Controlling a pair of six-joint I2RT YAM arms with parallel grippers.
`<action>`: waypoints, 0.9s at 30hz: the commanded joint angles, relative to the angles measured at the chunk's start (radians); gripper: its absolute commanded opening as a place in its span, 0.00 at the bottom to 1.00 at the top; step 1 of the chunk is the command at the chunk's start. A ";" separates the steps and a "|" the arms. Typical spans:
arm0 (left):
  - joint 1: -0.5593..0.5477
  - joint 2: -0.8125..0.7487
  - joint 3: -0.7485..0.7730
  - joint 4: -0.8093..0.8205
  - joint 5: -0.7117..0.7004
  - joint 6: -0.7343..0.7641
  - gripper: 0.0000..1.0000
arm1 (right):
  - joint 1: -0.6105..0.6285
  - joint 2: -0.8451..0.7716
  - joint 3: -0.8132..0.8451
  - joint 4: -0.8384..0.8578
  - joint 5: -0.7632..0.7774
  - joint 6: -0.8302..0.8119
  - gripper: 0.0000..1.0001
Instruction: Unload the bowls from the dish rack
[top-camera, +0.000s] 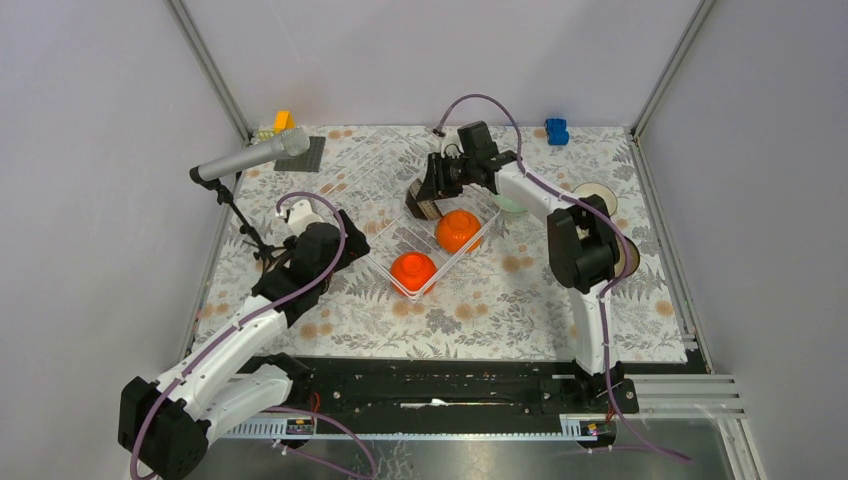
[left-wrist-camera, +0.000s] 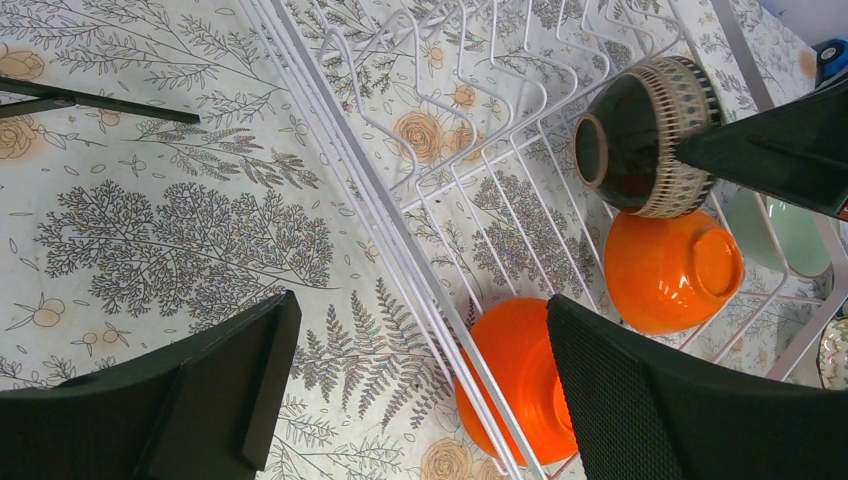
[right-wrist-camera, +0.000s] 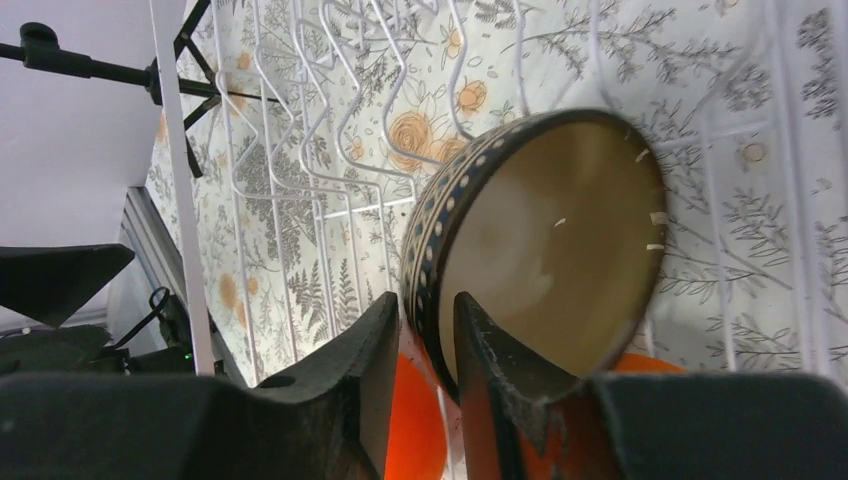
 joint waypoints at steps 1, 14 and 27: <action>0.004 -0.019 0.003 0.040 -0.022 0.004 0.99 | 0.013 0.013 0.049 0.011 -0.062 0.030 0.33; 0.004 -0.044 0.005 0.017 -0.022 -0.008 0.99 | 0.040 -0.040 0.068 0.100 -0.168 0.119 0.06; 0.004 -0.084 -0.003 0.003 -0.028 -0.020 0.99 | 0.161 -0.065 0.128 -0.149 0.397 -0.090 0.76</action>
